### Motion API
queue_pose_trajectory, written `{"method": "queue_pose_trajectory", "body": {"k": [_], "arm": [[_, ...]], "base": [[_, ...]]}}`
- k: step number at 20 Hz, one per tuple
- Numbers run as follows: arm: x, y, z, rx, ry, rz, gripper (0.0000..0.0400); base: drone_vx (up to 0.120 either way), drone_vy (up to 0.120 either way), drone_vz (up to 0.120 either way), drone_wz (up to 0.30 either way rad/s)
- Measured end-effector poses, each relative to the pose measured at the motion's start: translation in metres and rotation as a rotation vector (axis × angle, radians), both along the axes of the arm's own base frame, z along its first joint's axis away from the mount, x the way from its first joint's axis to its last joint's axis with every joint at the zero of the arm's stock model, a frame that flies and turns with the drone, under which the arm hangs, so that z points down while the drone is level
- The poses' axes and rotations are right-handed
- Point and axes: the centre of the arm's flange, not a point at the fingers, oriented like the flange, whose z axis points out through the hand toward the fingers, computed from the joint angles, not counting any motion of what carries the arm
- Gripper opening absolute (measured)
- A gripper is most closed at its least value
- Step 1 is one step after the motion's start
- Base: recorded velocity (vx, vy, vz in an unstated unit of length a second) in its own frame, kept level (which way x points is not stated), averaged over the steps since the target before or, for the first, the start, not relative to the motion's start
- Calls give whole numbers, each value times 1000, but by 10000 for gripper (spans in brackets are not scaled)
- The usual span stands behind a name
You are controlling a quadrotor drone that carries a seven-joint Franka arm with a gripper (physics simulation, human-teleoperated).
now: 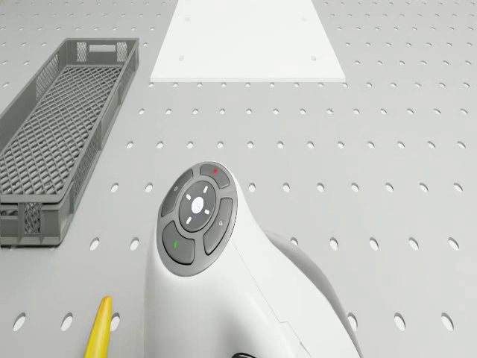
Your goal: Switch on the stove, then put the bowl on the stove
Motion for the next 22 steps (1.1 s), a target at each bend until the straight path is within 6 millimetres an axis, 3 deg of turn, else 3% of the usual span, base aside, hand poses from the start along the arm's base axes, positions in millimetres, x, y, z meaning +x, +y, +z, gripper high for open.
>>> {"method": "queue_pose_trajectory", "body": {"k": [15,22], "arm": [[0,0,63,0,0,0,400],[0,7,82,0,0,0,400]], "base": [[0,0,0,0],[0,0,0,0]]}}
